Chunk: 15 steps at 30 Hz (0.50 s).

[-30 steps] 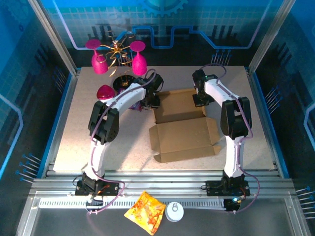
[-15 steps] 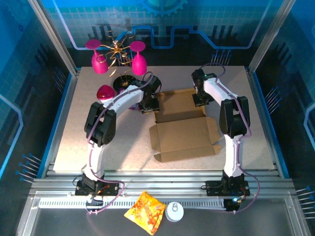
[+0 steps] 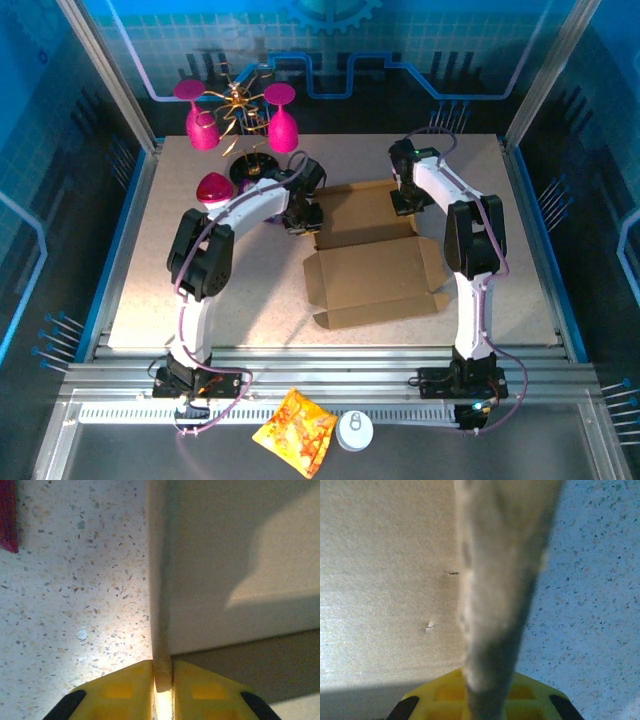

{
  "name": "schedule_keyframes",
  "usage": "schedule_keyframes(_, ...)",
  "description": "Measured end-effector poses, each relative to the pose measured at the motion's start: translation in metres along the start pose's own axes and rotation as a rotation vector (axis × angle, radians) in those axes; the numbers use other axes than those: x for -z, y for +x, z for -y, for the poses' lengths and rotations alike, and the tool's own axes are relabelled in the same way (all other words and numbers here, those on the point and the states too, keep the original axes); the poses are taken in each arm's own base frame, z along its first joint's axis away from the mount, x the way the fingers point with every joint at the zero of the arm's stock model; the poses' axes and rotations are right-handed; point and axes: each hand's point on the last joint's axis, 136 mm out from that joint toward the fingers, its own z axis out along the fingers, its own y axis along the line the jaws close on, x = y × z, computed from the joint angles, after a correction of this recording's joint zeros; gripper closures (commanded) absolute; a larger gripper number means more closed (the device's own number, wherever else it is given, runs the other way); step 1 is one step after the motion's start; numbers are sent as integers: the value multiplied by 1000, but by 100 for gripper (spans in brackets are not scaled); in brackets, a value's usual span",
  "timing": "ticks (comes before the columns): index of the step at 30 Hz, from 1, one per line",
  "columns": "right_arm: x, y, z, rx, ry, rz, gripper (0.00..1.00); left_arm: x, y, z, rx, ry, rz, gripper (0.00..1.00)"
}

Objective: Fold the paper box

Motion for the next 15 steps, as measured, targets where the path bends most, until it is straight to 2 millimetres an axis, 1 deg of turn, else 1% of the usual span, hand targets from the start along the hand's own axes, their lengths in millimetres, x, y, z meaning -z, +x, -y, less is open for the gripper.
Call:
schedule_keyframes(9,1,1,0,3,1,-9,100,-3,-2,2,-2,-22,-2,96)
schedule_keyframes(10,1,1,0,3,1,-9,100,-2,-1,2,-3,-26,-3,100)
schedule_keyframes(15,2,1,1,5,1,-10,100,-2,-1,1,-12,-42,3,100)
